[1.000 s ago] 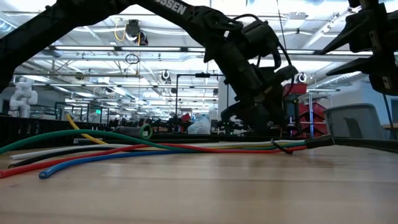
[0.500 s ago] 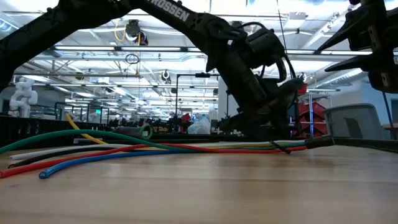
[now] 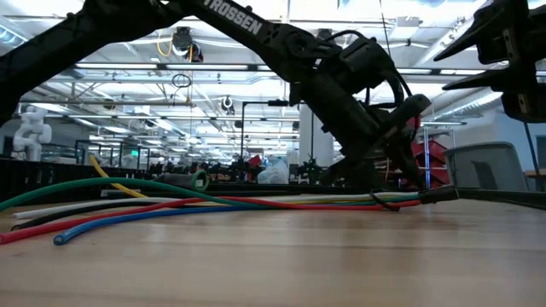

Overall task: Ziptie cables
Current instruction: Wrap the cable wires with a black zip tie

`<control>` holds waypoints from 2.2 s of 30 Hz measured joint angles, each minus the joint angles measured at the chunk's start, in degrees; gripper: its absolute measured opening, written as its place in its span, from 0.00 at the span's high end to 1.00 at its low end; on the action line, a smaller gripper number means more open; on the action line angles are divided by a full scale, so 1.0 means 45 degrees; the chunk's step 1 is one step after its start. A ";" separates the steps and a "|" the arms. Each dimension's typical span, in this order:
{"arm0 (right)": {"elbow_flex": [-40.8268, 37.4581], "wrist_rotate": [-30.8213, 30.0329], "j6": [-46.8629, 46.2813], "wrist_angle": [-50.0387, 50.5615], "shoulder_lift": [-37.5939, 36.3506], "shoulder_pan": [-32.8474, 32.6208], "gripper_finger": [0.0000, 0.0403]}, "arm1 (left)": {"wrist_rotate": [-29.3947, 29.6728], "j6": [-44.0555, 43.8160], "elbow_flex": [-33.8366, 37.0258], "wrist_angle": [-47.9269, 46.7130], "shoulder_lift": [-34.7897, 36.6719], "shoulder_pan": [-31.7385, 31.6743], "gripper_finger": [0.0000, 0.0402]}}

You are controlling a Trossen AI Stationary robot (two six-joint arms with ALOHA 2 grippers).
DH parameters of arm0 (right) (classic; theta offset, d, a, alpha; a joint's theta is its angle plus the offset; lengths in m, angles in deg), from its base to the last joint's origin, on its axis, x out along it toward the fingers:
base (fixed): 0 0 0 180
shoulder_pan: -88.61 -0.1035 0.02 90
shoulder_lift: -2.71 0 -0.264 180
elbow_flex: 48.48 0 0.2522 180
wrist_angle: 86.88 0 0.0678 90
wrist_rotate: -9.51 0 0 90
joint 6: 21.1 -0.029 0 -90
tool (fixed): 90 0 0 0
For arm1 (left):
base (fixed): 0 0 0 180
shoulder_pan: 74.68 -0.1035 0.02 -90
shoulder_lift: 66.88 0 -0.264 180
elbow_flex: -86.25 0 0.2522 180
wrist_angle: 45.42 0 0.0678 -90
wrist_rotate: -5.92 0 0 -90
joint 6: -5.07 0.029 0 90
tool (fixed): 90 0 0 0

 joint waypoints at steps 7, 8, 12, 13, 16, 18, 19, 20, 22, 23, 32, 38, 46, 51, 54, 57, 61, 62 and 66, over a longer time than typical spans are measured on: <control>0.0004 0.0000 0.0163 -0.0033 0.0000 0.0000 0.59 | -0.0669 0.0000 -0.0005 0.0235 0.0000 -0.0300 0.57; 0.0000 0.0000 0.0168 -0.0041 0.0000 0.0000 0.59 | -0.0803 0.0000 -0.0005 0.0235 0.0000 -0.0305 0.60; 0.0000 0.0000 0.0235 -0.0041 0.0000 0.0000 0.59 | -0.1268 0.0005 -0.0005 0.0213 0.0000 -0.0303 0.76; 0.0002 0.0000 0.0240 -0.0037 0.0000 0.0000 0.59 | -0.1283 0.0005 -0.0008 0.0180 0.0000 -0.0300 0.80; 0.0000 0.0000 0.0245 -0.0037 0.0000 0.0000 0.59 | -0.1283 0.0047 -0.0010 0.0157 0.0000 -0.0305 0.88; 0.0004 0.0000 0.0245 -0.0034 0.0000 0.0002 0.59 | -0.1283 0.0188 -0.0015 0.0157 0.0000 -0.0305 0.90; 0.0000 0.0000 0.0245 -0.0036 0.0000 0.0000 0.59 | -0.1294 0.0342 -0.0015 0.0157 0.0000 -0.0305 0.91; 0.0000 0.0000 0.0245 -0.0036 0.0000 0.0000 0.59 | -0.1330 0.0411 -0.0015 0.0157 0.0000 -0.0325 0.93; 0.0000 0.0000 0.0245 -0.0032 0.0000 0.0000 0.59 | -0.1446 0.0439 -0.0015 0.0158 0.0000 -0.0376 0.96; 0.0000 0.0000 0.0245 -0.0032 0.0000 0.0000 0.59 | -0.1493 0.0437 -0.0015 0.0182 0.0000 -0.0402 0.98; 0.0000 0.0150 0.1479 -0.0661 0.0000 0.0000 0.59 | -0.2077 0.0437 -0.0015 0.0813 0.0033 -0.0445 1.00; 0.0000 0.0573 0.4616 -0.1139 0.0005 -0.0010 0.59 | -0.2692 0.1363 -0.0024 0.0499 0.0776 -0.0441 1.00; 0.0000 0.3322 0.4911 0.0898 0.0857 -0.0281 0.59 | -0.1801 0.3178 -0.0039 -0.1155 0.1941 -0.0511 1.00; 0.0000 0.1062 0.3779 0.1359 0.2277 -0.0452 0.59 | -0.1644 0.3400 -0.0039 -0.1637 0.2001 -0.0523 1.00; -0.0068 -0.0981 0.2710 0.1348 0.3376 -0.0353 0.59 | -0.1449 0.3412 -0.0039 -0.1715 0.2001 -0.0510 1.00; -0.0251 -0.1658 0.0840 0.1353 0.4598 -0.0048 0.59 | -0.1208 0.3426 -0.0039 -0.1742 0.2001 -0.0511 1.00; -0.0296 -0.0551 -0.0678 0.0631 0.6236 0.0316 0.59 | -0.0659 0.3395 -0.0039 -0.1766 0.2001 -0.0557 1.00; -0.0296 -0.0470 -0.0739 -0.0027 0.6550 0.0368 0.58 | -0.0513 0.3394 -0.0039 -0.1762 0.2001 -0.0574 1.00; -0.0170 -0.0560 0.1050 -0.3261 0.7498 0.0607 0.57 | 0.0075 0.3390 -0.0034 -0.1757 0.2001 -0.0615 1.00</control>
